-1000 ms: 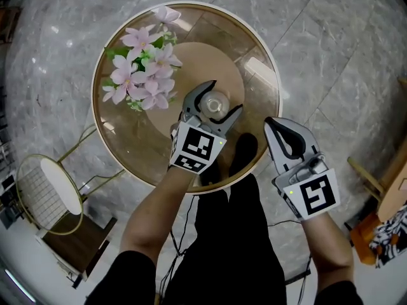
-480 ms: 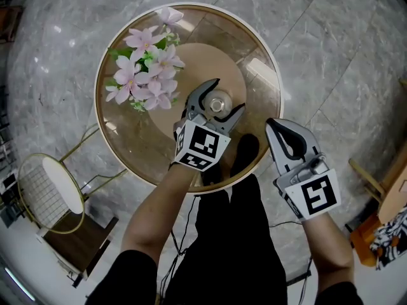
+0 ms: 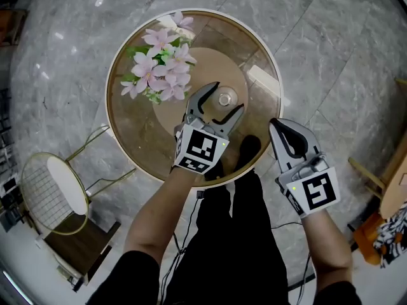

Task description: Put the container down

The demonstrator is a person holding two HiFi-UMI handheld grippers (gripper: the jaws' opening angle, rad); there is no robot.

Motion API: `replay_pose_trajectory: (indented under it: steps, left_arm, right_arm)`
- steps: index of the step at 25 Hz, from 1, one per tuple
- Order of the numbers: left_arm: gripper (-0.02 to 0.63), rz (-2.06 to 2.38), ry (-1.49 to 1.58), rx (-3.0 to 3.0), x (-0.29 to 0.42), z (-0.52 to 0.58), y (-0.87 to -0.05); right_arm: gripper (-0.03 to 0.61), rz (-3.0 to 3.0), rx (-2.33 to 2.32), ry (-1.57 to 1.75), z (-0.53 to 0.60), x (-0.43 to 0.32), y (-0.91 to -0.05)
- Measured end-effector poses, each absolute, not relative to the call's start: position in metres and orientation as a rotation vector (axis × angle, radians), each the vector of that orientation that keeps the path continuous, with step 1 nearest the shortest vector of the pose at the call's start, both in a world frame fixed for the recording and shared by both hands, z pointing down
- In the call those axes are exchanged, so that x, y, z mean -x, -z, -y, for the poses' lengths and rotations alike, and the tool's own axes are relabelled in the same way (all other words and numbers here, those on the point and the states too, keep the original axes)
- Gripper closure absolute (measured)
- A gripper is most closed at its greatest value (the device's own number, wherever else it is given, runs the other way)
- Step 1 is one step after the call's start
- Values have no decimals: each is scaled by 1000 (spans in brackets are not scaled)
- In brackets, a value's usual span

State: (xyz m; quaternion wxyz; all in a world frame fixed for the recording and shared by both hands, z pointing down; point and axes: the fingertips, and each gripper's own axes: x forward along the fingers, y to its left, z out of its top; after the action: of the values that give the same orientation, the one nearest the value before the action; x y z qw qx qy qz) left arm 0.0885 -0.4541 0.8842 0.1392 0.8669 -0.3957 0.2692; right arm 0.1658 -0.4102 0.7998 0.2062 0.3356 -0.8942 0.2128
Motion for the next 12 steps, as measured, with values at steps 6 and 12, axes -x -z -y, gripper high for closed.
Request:
replay_pose_trajectory:
  steps: [6, 12]
  left_arm:
    - [392, 1138, -712, -2531, -81, 424, -805]
    - [583, 1204, -600, -2589, -63, 391, -677]
  right_arm:
    - [563, 2436, -1074, -595, 390, -176, -731]
    - [565, 2454, -1151, -534, 354, -160, -627]
